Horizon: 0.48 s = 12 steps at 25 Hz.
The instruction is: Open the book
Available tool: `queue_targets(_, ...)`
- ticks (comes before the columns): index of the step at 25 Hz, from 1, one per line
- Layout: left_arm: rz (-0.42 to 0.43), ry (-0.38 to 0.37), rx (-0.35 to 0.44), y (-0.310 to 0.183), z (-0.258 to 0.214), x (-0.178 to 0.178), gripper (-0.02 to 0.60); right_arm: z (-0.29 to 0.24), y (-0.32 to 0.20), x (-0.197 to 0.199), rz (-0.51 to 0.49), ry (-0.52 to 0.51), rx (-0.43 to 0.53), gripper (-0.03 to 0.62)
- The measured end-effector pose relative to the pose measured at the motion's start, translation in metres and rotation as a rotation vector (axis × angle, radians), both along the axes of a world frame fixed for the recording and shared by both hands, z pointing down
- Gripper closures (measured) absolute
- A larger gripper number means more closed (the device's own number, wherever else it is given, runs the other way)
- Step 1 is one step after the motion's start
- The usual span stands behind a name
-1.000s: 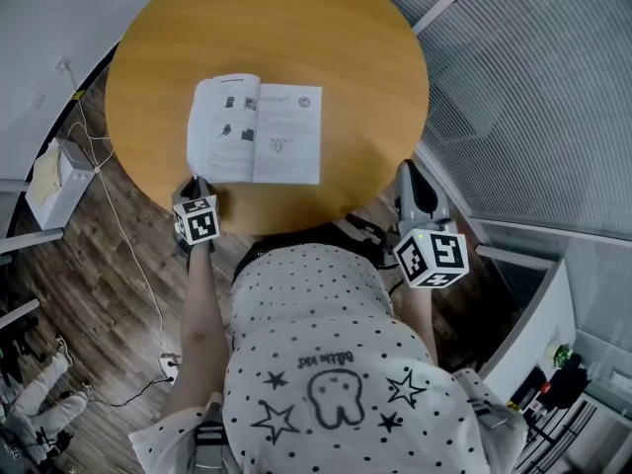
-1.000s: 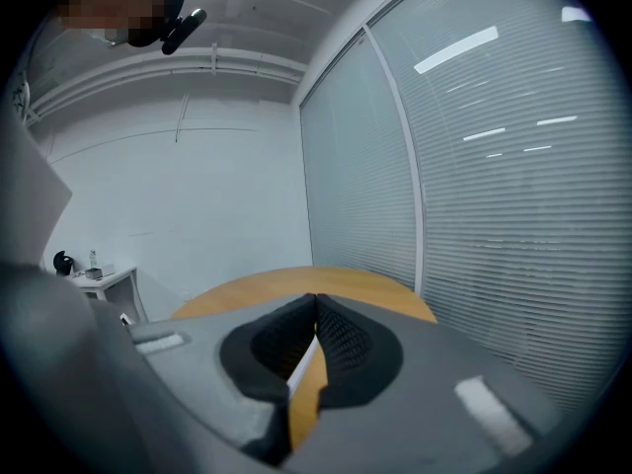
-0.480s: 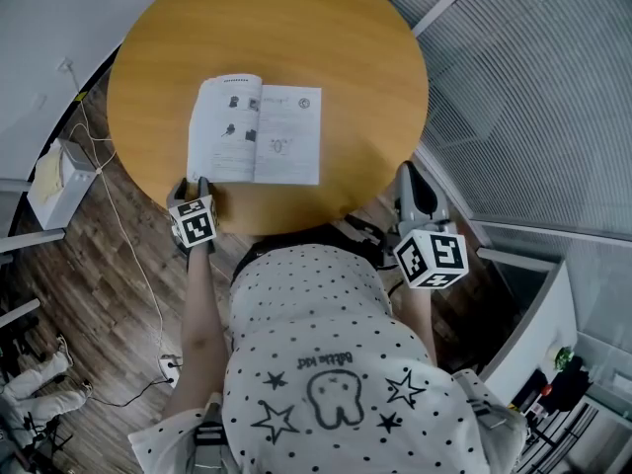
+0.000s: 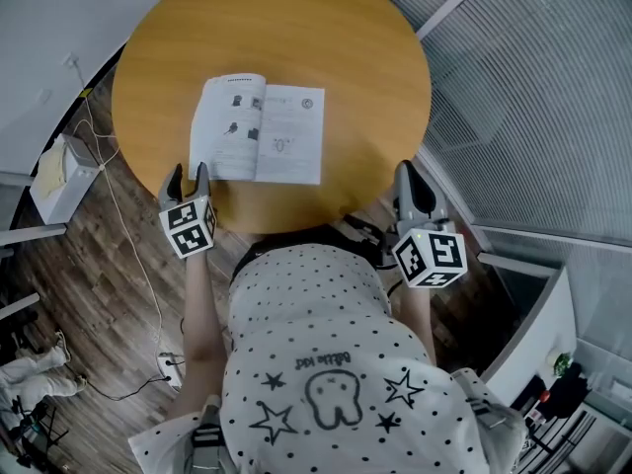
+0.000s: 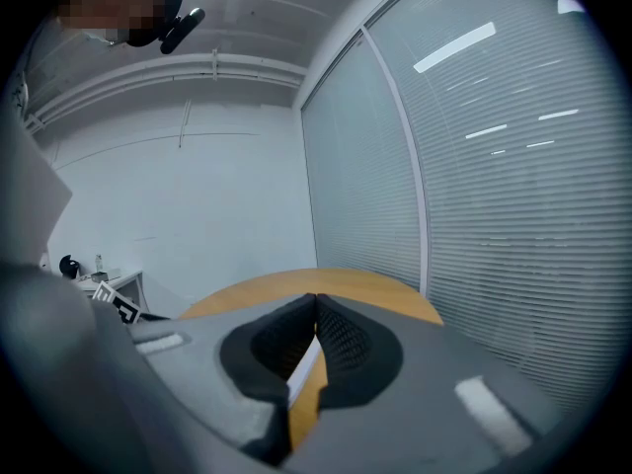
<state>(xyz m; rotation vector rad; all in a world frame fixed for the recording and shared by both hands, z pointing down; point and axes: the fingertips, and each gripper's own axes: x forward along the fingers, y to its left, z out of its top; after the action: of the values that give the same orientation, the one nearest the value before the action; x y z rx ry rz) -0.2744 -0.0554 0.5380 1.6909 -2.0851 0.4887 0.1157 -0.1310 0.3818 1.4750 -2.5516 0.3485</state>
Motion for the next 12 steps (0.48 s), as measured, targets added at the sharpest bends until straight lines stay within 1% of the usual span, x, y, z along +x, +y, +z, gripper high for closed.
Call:
queue_targets(2, 0.029, -0.005, 0.062, -0.010, -0.027, 0.010, 0.386, -0.001, 0.001, -0.001, -0.004, -0.002, 0.001, 0.591)
queue_targets(4, 0.056, -0.014, 0.120, -0.017, -0.053, 0.020, 0.421, -0.002, 0.002, -0.002, -0.009, -0.002, 0.003, 0.591)
queue_targets(7, 0.094, -0.021, 0.199, -0.026, -0.089, 0.036, 0.493, -0.004, 0.003, -0.003, -0.014, -0.002, 0.005, 0.591)
queue_targets(9, 0.129, -0.010, 0.244, -0.028, -0.109, 0.048, 0.546, -0.005, 0.004, -0.004, -0.014, -0.004, 0.005, 0.591)
queue_targets(10, 0.147, -0.004, 0.264, -0.028, -0.117, 0.054, 0.561, -0.005, 0.004, -0.005, -0.014, -0.006, 0.005, 0.591)
queue_targets(12, 0.188, -0.008, 0.295, -0.026, -0.131, 0.067, 0.571, -0.004, 0.006, -0.008, -0.018, -0.012, 0.006, 0.591)
